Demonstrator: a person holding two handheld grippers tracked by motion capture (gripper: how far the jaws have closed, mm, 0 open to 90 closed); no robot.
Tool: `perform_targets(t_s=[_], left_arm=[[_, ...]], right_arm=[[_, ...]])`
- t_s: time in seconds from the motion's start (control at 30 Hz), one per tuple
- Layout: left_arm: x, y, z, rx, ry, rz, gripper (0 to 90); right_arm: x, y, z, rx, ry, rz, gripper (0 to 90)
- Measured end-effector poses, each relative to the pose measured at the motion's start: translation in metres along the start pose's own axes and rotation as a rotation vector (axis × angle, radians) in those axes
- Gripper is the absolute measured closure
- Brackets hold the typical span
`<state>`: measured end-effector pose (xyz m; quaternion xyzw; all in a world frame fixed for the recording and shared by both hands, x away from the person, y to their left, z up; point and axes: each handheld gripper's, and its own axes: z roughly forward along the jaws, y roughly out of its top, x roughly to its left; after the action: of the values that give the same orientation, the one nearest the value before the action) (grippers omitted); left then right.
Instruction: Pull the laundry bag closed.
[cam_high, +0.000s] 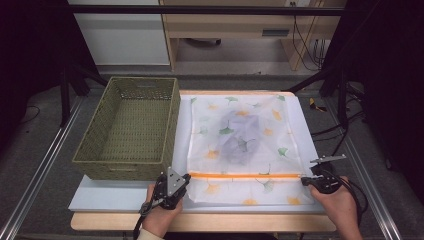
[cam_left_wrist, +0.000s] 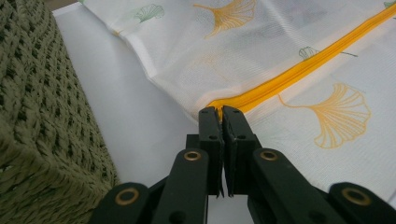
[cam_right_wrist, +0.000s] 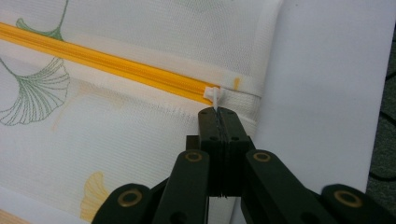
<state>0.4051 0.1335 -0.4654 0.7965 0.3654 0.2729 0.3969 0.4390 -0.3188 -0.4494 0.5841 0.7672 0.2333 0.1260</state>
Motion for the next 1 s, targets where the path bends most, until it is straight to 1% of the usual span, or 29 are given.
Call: perform_targets(t_s=[0.13, 0.27, 0.3, 0.4, 0.5, 0.6, 0.63, 0.73, 0.8, 0.93, 1.0], left_arm=[[-0.0004, 0.0001, -0.0003, -0.008, 0.000, -0.003, 85.6], [0.0005, 0.0000, 0.0000, -0.008, 0.000, -0.004, 82.4], [0.0003, 0.0001, 0.0002, -0.008, 0.001, -0.003, 80.7], [-0.0006, 0.0001, 0.0007, -0.010, 0.000, -0.003, 77.2], [-0.0011, 0.0002, 0.0012, -0.017, 0.001, -0.007, 74.5], [-0.0010, 0.0003, 0.0014, -0.025, 0.005, -0.018, 71.5], [-0.0004, 0.0004, 0.0010, -0.019, 0.004, -0.013, 70.5], [-0.0008, 0.0007, 0.0015, -0.030, 0.001, -0.026, 67.9], [-0.0015, 0.0011, 0.0016, -0.036, 0.002, -0.024, 65.2], [-0.0019, 0.0021, 0.0020, -0.040, -0.012, -0.020, 59.4], [-0.0023, 0.0024, 0.0026, -0.050, -0.017, -0.024, 57.4]], right_arm=[[-0.0005, -0.0004, 0.0001, -0.011, 0.003, -0.012, 89.2], [0.0003, 0.0002, 0.0000, -0.027, 0.009, -0.011, 85.6], [0.0005, 0.0003, 0.0001, -0.031, 0.007, -0.022, 84.1], [0.0010, 0.0007, 0.0002, -0.044, -0.001, -0.033, 79.9], [0.0014, 0.0013, -0.0013, -0.060, -0.004, -0.036, 77.4], [0.0015, 0.0017, -0.0026, -0.080, -0.007, -0.041, 73.2], [0.0018, 0.0019, -0.0029, -0.085, -0.007, -0.042, 71.2], [0.0034, 0.0026, -0.0032, -0.104, -0.005, -0.050, 69.1], [0.0046, 0.0030, -0.0035, -0.112, -0.006, -0.058, 67.3], [0.0059, 0.0038, -0.0032, -0.134, -0.007, -0.074, 60.1], [0.0061, 0.0040, -0.0040, -0.145, 0.003, -0.079, 57.5]])
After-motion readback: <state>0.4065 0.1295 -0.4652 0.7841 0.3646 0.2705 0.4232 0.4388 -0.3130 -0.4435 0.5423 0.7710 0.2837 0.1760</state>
